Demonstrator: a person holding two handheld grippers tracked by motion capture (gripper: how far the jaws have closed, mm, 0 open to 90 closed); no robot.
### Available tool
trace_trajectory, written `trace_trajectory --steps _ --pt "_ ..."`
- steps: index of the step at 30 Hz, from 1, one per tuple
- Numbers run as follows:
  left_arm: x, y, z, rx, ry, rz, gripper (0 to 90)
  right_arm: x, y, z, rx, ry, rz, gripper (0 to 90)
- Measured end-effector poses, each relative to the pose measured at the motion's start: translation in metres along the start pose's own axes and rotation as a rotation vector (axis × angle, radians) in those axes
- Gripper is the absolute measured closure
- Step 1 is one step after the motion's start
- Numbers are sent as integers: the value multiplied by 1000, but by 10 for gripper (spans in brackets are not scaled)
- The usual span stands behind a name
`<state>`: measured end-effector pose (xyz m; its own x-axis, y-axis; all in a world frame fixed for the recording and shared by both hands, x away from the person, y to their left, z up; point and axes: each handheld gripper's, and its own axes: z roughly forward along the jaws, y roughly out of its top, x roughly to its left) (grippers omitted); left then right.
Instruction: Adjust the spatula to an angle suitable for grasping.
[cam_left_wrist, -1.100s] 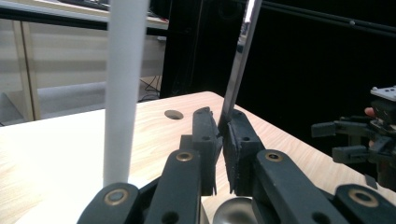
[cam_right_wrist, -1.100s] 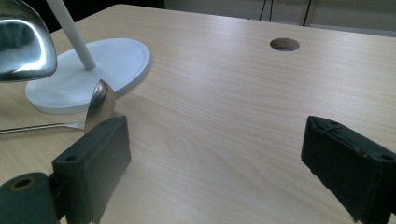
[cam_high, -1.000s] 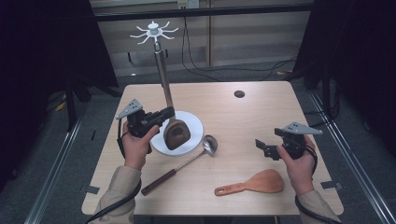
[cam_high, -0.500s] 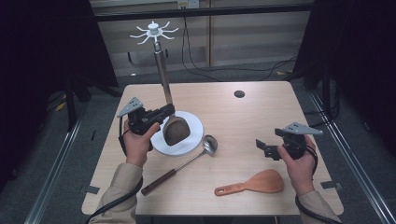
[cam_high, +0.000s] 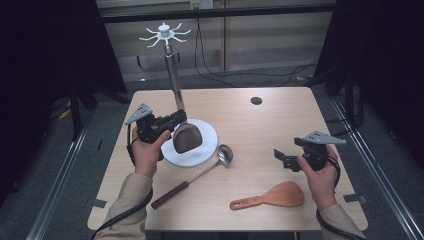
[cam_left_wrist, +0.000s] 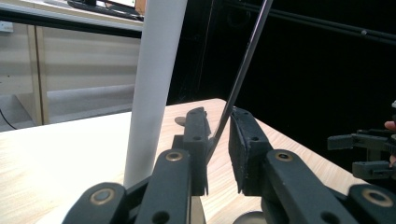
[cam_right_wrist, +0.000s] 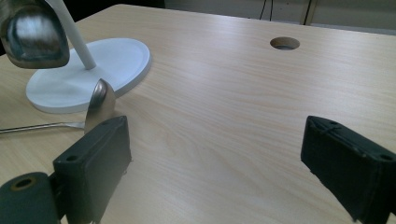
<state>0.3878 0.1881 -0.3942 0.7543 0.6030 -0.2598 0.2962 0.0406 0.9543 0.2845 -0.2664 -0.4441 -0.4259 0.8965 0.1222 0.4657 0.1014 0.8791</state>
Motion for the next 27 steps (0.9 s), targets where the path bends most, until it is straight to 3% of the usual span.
trace_trajectory --steps 11,27 --pt "-1 1 1 3 2 -8 746 -1 0 -1 -4 3 -1 78" --pt "-10 8 -13 -32 25 44 718 -3 -1 -1 1 5 12 78"
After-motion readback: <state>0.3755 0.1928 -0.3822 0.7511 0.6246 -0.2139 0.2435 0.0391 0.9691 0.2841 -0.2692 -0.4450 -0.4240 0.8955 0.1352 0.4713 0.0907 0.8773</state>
